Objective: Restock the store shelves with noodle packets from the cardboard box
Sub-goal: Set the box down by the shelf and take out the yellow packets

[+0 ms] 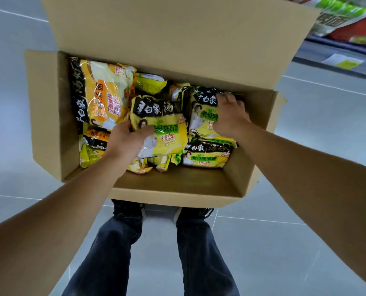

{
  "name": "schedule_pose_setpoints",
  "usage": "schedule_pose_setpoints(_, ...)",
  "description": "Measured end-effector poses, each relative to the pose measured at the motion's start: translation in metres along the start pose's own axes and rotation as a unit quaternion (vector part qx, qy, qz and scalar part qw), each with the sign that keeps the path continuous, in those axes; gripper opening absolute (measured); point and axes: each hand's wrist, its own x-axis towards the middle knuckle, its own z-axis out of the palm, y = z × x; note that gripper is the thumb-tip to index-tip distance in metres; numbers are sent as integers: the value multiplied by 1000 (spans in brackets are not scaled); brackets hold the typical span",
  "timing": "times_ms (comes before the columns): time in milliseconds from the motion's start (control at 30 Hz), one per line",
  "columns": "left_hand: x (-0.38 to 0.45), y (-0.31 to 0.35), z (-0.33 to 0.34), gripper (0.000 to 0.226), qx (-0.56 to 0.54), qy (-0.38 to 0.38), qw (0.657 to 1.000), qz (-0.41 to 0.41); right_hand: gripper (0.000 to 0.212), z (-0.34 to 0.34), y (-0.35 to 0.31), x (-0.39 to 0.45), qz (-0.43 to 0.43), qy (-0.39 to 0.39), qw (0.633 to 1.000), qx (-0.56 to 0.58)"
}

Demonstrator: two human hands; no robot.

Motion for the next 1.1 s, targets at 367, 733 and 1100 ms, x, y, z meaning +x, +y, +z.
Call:
schedule_pose_setpoints(367, 8, -11, 13, 29, 20, 43, 999, -2, 94, 6, -6, 0, 52, 34, 987, -150)
schedule_pose_setpoints(733, -52, 8, 2, 28, 92, 18, 995, 34, 52, -9, 5, -103, 104, -6, 970, 222)
schedule_pose_setpoints(1100, -229, 78, -74, 23, 106, 72, 989, 71, 34, -137, -1, -298, 72, 92, 949, 291)
